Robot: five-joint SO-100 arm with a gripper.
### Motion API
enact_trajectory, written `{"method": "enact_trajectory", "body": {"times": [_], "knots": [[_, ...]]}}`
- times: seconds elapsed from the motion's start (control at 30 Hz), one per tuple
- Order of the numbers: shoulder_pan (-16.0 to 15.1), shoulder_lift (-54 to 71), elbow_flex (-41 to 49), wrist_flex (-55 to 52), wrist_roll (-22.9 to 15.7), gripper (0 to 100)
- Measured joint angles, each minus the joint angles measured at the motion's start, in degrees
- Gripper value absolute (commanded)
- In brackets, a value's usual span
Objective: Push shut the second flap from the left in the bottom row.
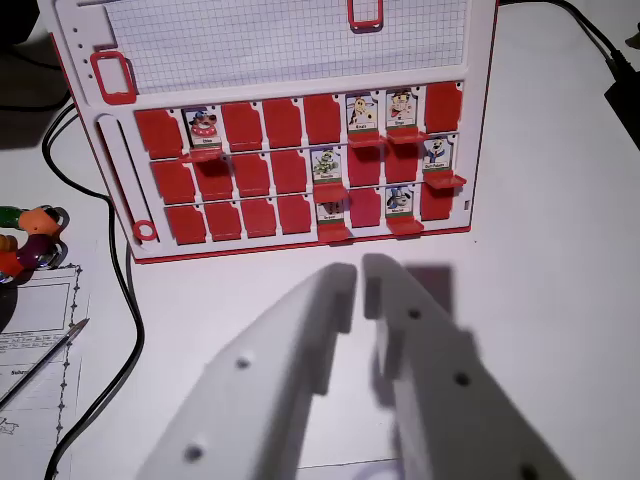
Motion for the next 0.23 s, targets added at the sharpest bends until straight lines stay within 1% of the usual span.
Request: {"method": "enact_trajectory", "body": {"times": [0.23], "knots": [[0.0, 0.0, 0.2, 0.0, 0.7, 0]]}}
